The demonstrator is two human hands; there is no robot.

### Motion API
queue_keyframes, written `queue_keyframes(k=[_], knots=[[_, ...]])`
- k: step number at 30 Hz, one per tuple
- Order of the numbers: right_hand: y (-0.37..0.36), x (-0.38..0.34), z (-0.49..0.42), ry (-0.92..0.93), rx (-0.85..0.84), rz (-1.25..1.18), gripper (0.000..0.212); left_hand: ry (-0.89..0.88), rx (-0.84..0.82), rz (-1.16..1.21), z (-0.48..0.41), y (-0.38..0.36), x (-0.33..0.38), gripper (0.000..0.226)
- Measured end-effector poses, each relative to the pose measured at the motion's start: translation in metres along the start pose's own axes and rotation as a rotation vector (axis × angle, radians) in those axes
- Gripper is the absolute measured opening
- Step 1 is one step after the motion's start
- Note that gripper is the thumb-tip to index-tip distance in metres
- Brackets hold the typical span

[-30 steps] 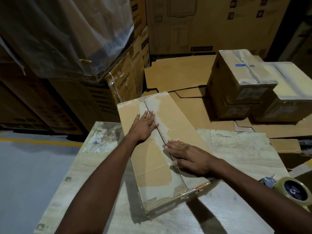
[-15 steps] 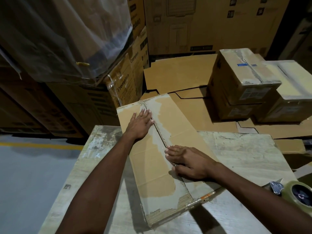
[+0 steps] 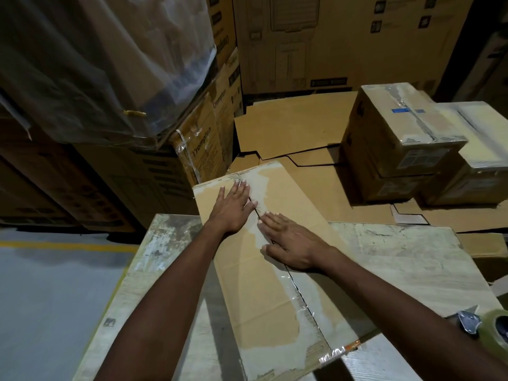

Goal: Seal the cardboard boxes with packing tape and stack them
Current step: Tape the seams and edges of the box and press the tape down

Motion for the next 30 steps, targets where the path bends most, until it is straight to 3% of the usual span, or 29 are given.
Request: queue_keyframes(k=[7, 16, 19, 23, 30], knots=[[0.000, -0.003, 0.008, 0.010, 0.004, -0.054, 0.068, -0.017, 0.000, -0.026, -0.026, 0.003, -0.014, 0.062], [0.033, -0.005, 0.012, 0.093, 0.016, -0.146, 0.044, 0.033, 0.061, -0.020, -0.034, 0.003, -0.023, 0.057], [0.032, 0.001, -0.013, 0.028, 0.060, -0.118, 0.056, 0.016, 0.077, -0.009, -0.035, 0.002, -0.023, 0.058], [0.011, 0.015, -0.038, -0.056, -0.005, -0.019, 0.074, -0.038, 0.033, 0.028, -0.034, 0.000, -0.029, 0.073], [0.001, 0.021, -0.036, -0.047, 0.036, -0.016, 0.071, -0.064, 0.007, -0.028, -0.048, 0.001, -0.031, 0.066]])
Point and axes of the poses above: each hand's wrist, its own z-axis away from the middle knuckle, its own y-axis out of the back of the hand, x = y × z, the point moved 1 cm from there along -z, towards the middle knuckle, and after that the axes turned 6 degrees about x, right-handed, at the moved point
